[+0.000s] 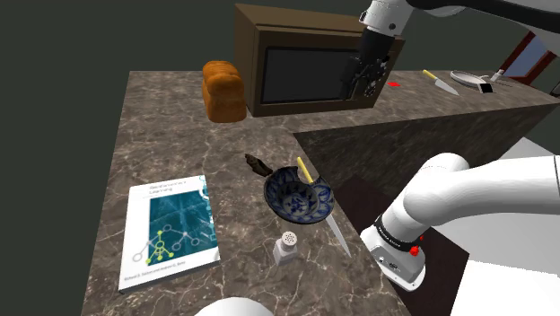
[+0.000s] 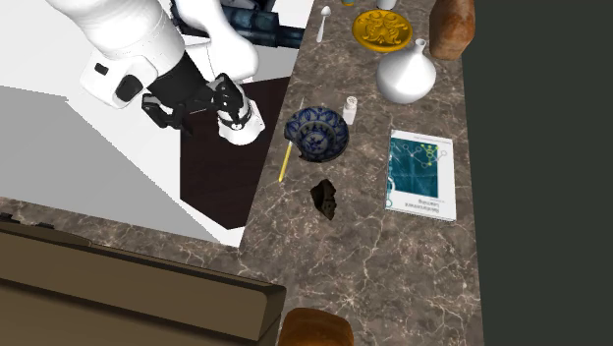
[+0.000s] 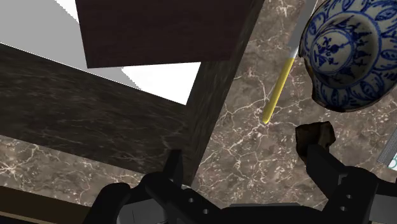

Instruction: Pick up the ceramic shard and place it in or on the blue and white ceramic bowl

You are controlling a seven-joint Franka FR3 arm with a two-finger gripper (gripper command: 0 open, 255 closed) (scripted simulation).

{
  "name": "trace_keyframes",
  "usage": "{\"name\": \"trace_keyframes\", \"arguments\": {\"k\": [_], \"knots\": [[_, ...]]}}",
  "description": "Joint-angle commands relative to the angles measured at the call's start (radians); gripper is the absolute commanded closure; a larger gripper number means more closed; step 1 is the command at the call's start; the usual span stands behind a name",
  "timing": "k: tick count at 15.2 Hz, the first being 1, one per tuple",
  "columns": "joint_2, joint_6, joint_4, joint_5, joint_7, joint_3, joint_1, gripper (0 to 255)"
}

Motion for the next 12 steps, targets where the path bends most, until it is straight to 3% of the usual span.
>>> {"name": "trace_keyframes", "arguments": {"k": [1,12], "knots": [[0.000,0.000,0.000,0.000,0.000,0.000,0.000,0],[0.167,0.343,-0.141,0.111,0.142,0.174,0.059,0]]}}
